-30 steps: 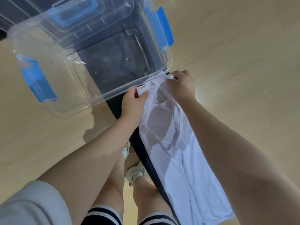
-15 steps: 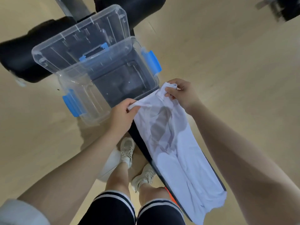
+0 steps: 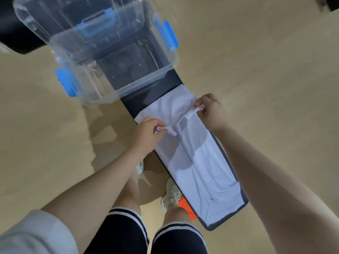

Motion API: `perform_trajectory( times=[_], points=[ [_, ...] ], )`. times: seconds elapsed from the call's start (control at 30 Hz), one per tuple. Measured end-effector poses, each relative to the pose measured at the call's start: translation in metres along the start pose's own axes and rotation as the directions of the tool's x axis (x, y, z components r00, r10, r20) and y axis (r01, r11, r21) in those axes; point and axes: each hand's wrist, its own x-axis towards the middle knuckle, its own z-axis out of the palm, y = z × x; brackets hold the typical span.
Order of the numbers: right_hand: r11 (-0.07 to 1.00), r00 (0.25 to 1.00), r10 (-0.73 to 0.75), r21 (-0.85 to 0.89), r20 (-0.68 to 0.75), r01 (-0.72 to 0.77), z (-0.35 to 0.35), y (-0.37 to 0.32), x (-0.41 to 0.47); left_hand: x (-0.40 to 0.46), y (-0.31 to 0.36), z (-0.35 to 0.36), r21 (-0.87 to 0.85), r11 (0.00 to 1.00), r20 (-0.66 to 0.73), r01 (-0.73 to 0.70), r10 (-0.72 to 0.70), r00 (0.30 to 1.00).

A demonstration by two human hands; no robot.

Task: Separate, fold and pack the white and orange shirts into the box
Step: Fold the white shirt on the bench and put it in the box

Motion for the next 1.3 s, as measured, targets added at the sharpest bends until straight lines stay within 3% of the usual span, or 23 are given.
perform_trajectory(
  times=[0.3, 0.4, 0.5, 0.6, 0.7, 0.77, 0.87, 0.97, 1.03, 1.17, 1.3],
  points=[
    [0.983, 0.983, 0.154, 0.09, 0.097, -0.162, 0.039, 0.113, -0.105, -0.084, -0.03, 0.149, 0.004, 0.996, -0.056, 0.093, -0.092, 0.994],
    [0.946, 0.955, 0.266, 0.155, 0.133, -0.285, 0.054, 0.144, -0.119, -0.101, -0.036, 0.188, -0.171, 0.967, -0.147, 0.191, -0.216, 0.965],
    [0.888, 0.932, 0.355, 0.283, 0.077, -0.362, 0.061, 0.153, -0.122, -0.104, -0.034, 0.208, -0.46, 0.807, -0.233, 0.369, -0.511, 0.828],
    [0.844, 0.905, 0.423, 0.35, 0.032, -0.407, 0.068, 0.151, -0.12, -0.095, -0.031, 0.215, -0.68, 0.609, -0.229, 0.407, -0.705, 0.672],
    [0.828, 0.889, 0.456, 0.351, 0.033, -0.438, 0.073, 0.148, -0.117, -0.087, -0.029, 0.209, -0.781, 0.479, -0.136, 0.4, -0.756, 0.64],
    [0.826, 0.878, 0.478, 0.337, 0.005, -0.451, 0.073, 0.149, -0.117, -0.089, -0.03, 0.207, -0.775, 0.479, -0.093, 0.412, -0.732, 0.675],
    [0.873, 0.899, 0.436, 0.256, -0.029, -0.415, 0.069, 0.159, -0.132, -0.107, -0.037, 0.212, -0.619, 0.628, -0.109, 0.47, -0.662, 0.741],
    [0.909, 0.932, 0.36, 0.243, -0.05, -0.338, 0.066, 0.177, -0.162, -0.131, -0.047, 0.221, -0.482, 0.693, -0.194, 0.536, -0.681, 0.706],
    [0.918, 0.931, 0.357, 0.215, -0.078, -0.334, 0.062, 0.19, -0.186, -0.147, -0.047, 0.229, -0.497, 0.645, -0.197, 0.581, -0.735, 0.649],
    [0.827, 0.828, 0.558, 0.124, -0.06, -0.549, 0.055, 0.22, -0.237, -0.176, -0.045, 0.261, -0.528, 0.464, 0.03, 0.711, -0.827, 0.562],
    [0.731, 0.732, 0.681, 0.088, -0.028, -0.677, 0.058, 0.24, -0.27, -0.189, -0.04, 0.292, -0.502, 0.429, 0.111, 0.751, -0.829, 0.548]
  ],
)
